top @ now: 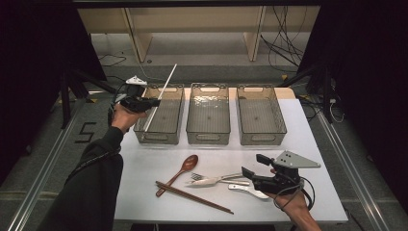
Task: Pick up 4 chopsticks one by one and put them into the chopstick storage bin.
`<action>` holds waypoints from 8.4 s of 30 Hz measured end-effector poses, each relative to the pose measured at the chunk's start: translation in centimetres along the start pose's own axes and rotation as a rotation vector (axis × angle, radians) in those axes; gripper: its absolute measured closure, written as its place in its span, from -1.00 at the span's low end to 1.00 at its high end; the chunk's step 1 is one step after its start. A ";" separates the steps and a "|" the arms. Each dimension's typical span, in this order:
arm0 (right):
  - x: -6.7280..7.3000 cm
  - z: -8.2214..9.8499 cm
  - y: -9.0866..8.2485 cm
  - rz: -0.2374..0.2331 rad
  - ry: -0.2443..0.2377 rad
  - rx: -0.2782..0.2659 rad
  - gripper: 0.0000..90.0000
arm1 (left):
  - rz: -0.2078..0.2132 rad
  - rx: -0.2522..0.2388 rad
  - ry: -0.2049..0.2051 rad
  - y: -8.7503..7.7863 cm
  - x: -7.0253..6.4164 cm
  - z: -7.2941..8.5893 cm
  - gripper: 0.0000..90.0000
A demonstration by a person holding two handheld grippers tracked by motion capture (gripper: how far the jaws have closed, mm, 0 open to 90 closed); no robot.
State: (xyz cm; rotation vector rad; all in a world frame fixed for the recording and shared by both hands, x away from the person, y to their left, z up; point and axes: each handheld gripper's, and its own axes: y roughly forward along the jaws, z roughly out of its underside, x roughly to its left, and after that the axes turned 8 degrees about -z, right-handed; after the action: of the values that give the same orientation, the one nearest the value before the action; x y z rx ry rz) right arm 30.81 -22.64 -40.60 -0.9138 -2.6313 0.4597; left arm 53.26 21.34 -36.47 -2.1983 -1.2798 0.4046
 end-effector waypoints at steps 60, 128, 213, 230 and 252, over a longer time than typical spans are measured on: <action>0.0 0.0 0.0 -0.002 -0.002 -0.005 -0.34 | -0.038 0.086 -0.053 3.5 0.1 3.2 0.69; 0.2 -0.1 -0.3 0.003 -0.013 0.000 -0.34 | 0.293 0.317 0.480 -4.7 -14.7 11.3 -0.49; 0.2 -0.1 -0.2 0.006 -0.016 0.003 -0.34 | 0.444 0.533 0.861 -0.8 -17.8 11.9 0.57; 0.2 -0.1 -0.2 0.007 -0.015 0.001 -0.34 | 0.464 0.519 0.919 -0.6 -18.4 12.1 0.78; 0.2 -0.1 -0.3 0.006 -0.011 -0.001 -0.34 | 0.492 0.485 0.961 -1.2 -18.3 11.9 0.85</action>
State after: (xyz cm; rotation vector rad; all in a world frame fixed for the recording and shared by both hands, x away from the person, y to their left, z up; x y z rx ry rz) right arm 30.61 -22.71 -40.34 -0.9227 -2.6399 0.4663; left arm 37.18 9.74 -45.61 -1.8439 -0.1047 -0.1672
